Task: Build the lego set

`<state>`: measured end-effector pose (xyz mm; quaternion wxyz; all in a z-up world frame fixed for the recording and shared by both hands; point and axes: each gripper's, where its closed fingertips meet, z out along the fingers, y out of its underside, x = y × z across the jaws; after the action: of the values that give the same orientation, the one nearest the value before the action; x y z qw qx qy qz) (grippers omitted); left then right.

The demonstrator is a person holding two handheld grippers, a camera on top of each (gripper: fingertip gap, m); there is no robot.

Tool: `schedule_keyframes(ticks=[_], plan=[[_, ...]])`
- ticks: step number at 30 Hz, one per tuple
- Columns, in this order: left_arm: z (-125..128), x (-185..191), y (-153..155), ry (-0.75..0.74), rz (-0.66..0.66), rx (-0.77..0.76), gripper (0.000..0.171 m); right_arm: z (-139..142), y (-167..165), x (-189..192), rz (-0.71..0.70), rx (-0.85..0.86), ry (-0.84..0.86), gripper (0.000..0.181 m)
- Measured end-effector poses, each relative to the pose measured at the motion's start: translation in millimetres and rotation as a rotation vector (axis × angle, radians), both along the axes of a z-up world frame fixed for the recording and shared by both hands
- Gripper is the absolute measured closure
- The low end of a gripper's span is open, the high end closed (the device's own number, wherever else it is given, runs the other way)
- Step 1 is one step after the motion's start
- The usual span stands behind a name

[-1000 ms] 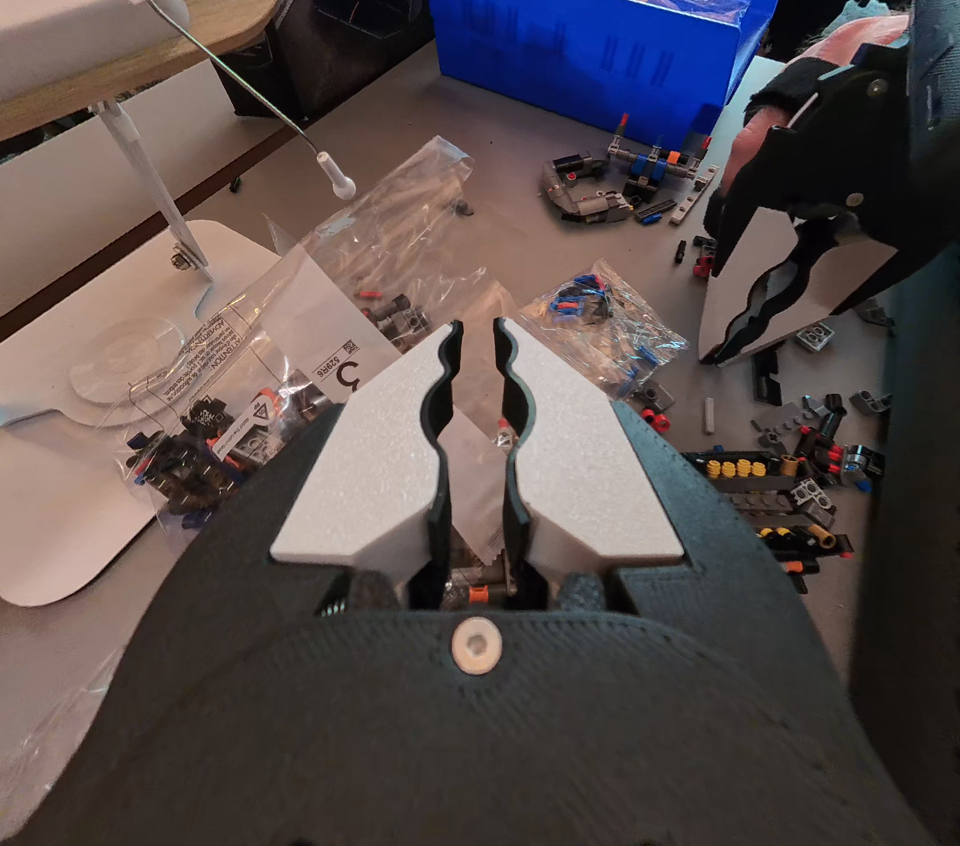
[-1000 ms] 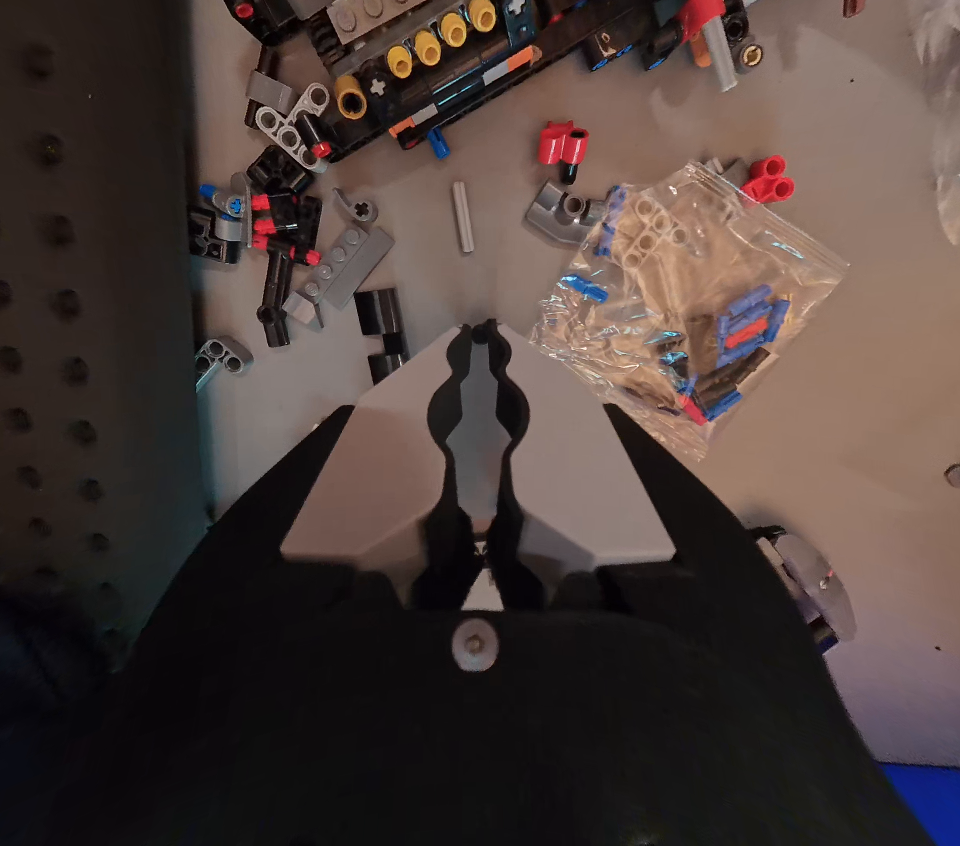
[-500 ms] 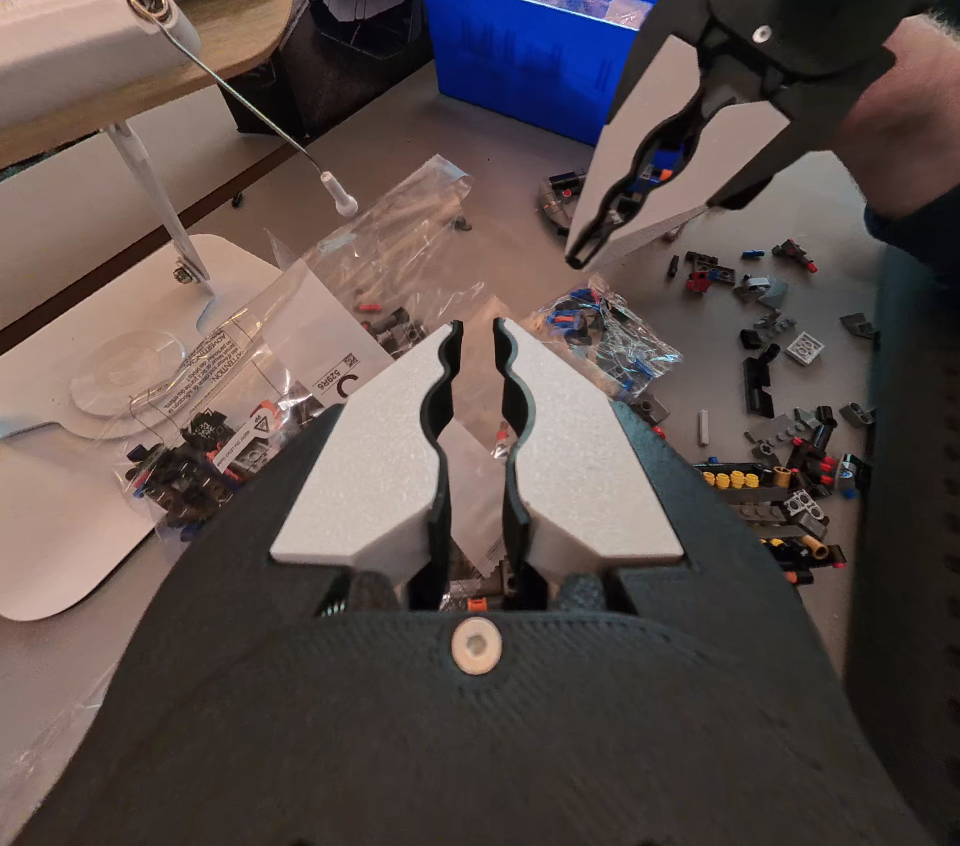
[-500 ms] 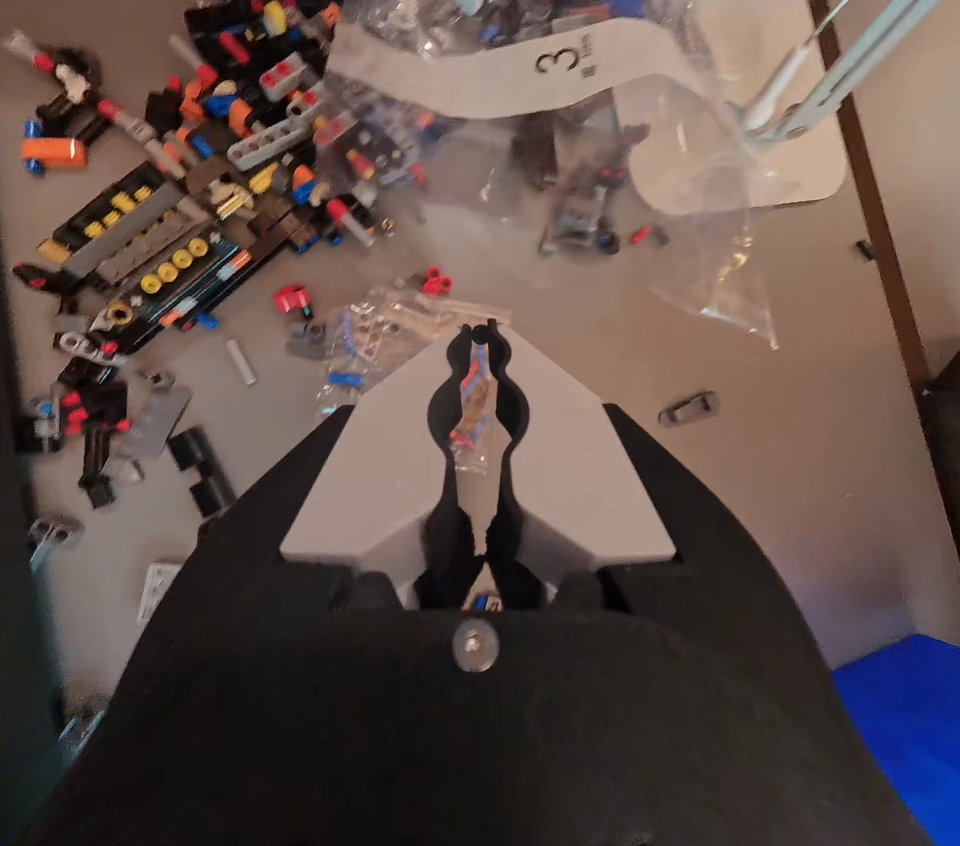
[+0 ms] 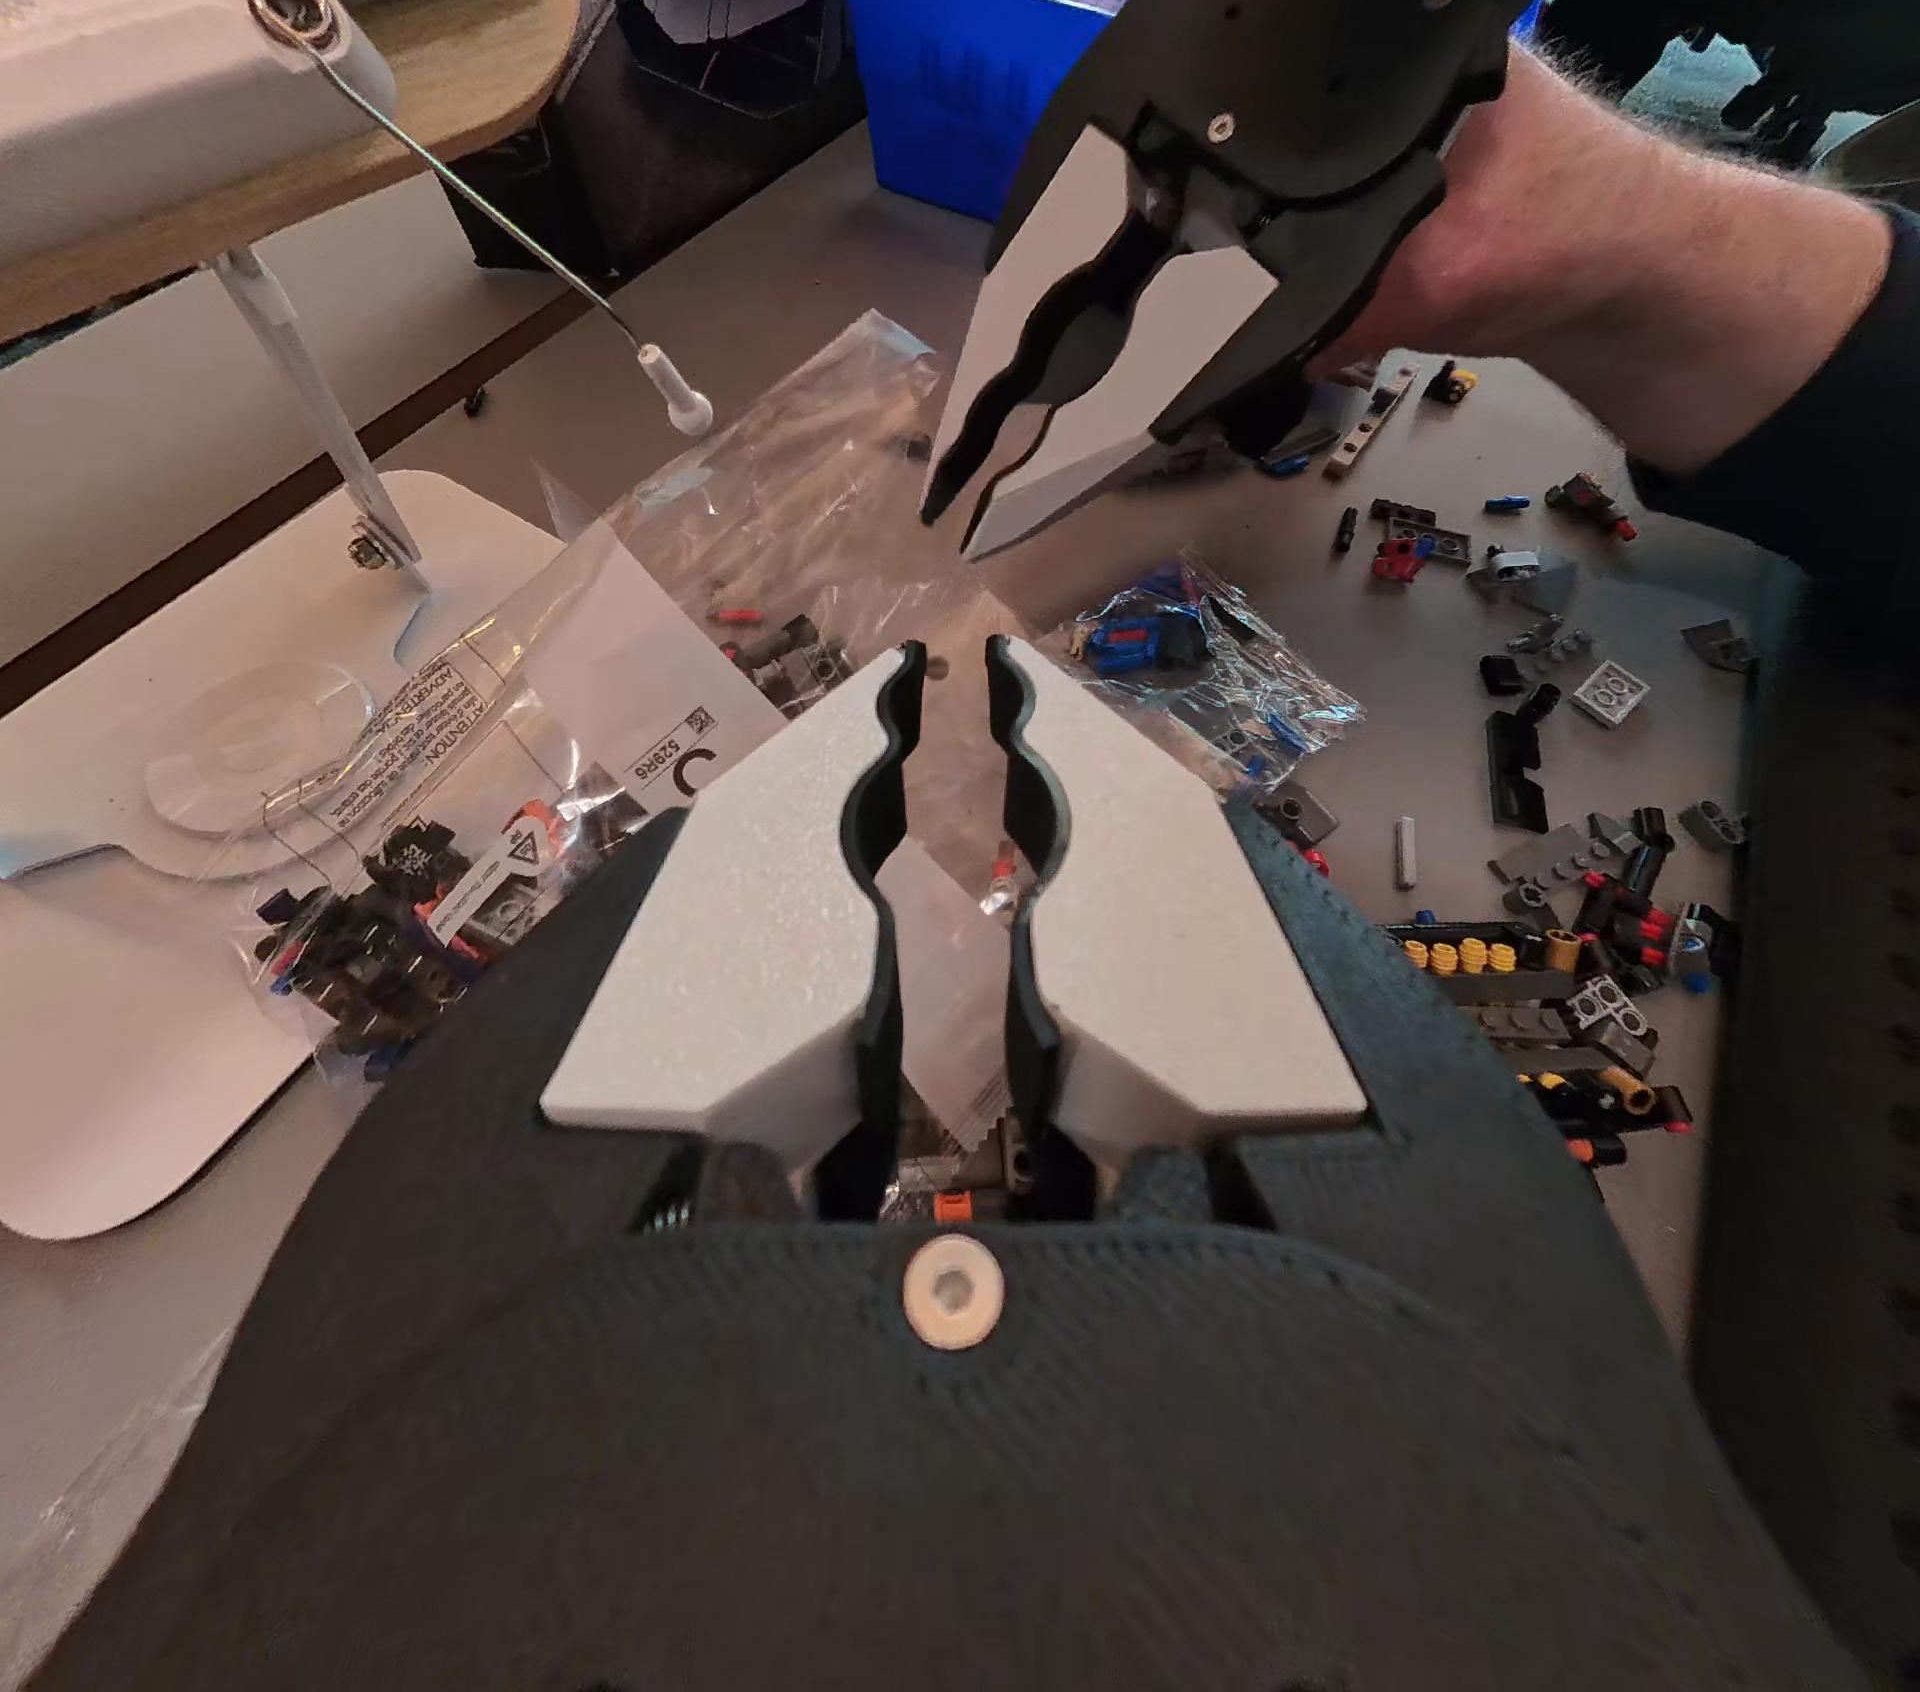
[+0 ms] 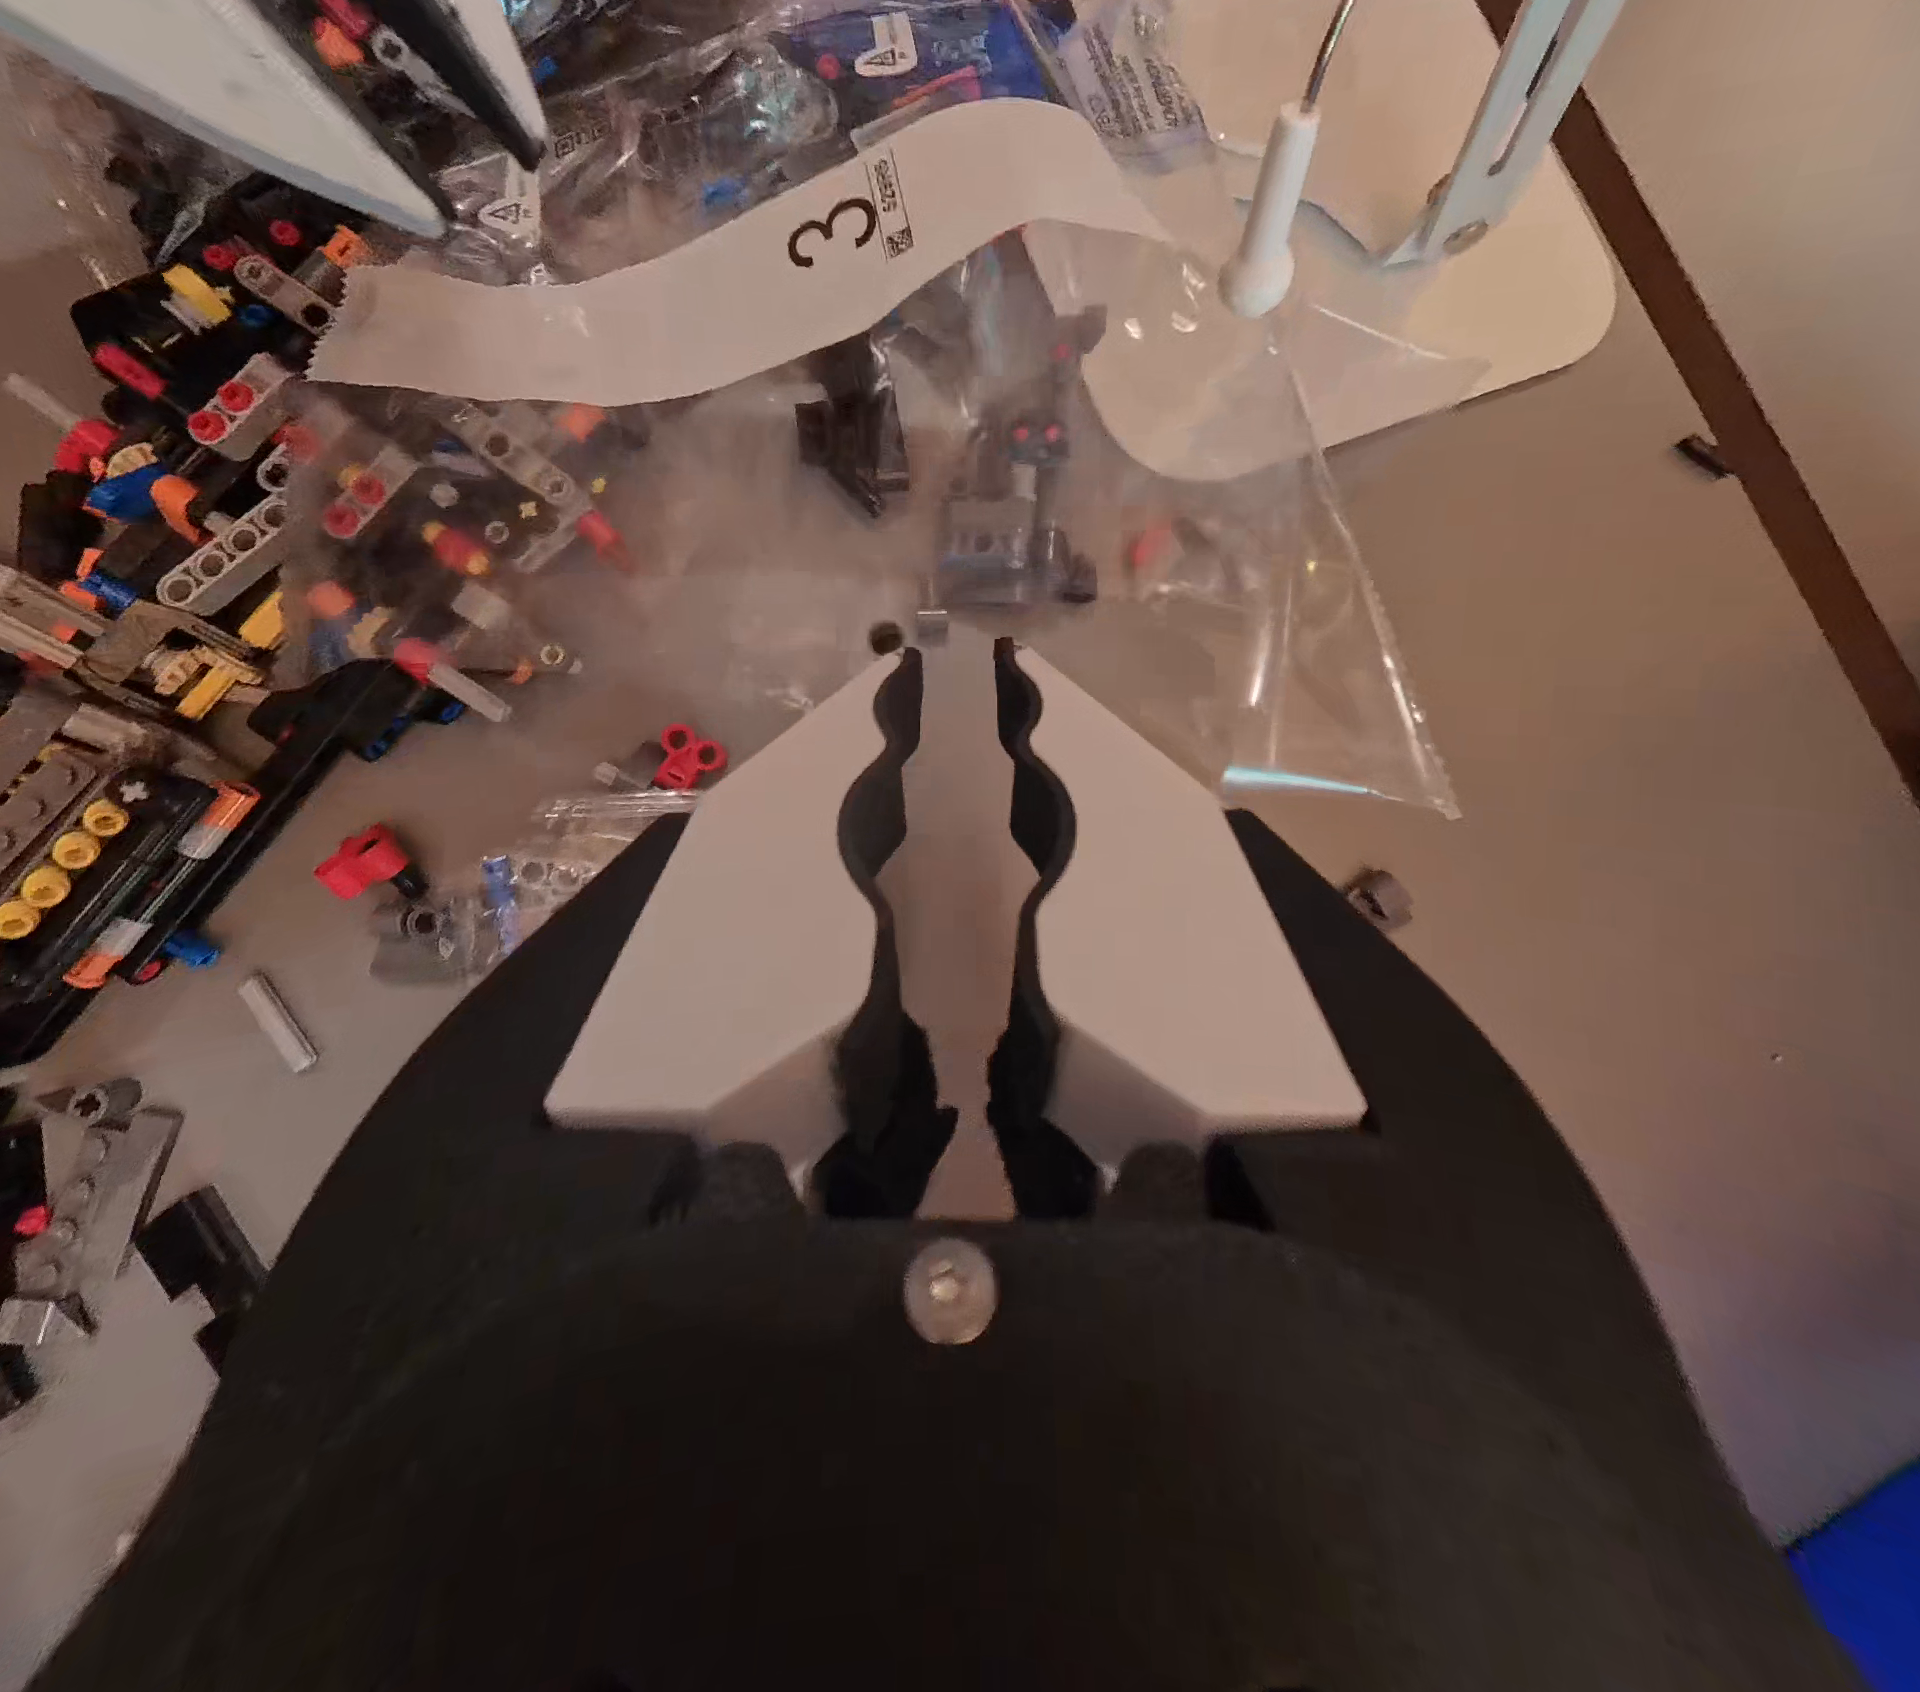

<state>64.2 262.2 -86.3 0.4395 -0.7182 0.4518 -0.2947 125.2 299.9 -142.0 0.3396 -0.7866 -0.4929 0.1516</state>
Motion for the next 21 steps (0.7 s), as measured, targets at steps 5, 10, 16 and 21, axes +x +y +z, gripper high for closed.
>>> schedule_keyframes(ticks=[5, 10, 16, 21], plan=[[-1.1, 0.1, -0.8, 0.008, -0.002, 0.002, 0.162, 6.5, -43.1, 2.5, 0.171, -0.072, -0.023, 0.167], [-0.6, -0.9, -0.8, 0.006, 0.0, 0.003, 0.162, -23.7, -117.8, -13.7, 0.48, -0.158, -0.159, 0.162], [-1.7, -0.5, -1.3, 0.012, -0.002, 0.003, 0.162, -53.4, -134.5, -24.3, 0.549, -0.228, -0.286, 0.161], [-1.8, 0.7, -3.5, 0.011, -0.012, 0.002, 0.161, -52.6, -129.8, -25.2, 0.526, -0.221, -0.271, 0.169]])
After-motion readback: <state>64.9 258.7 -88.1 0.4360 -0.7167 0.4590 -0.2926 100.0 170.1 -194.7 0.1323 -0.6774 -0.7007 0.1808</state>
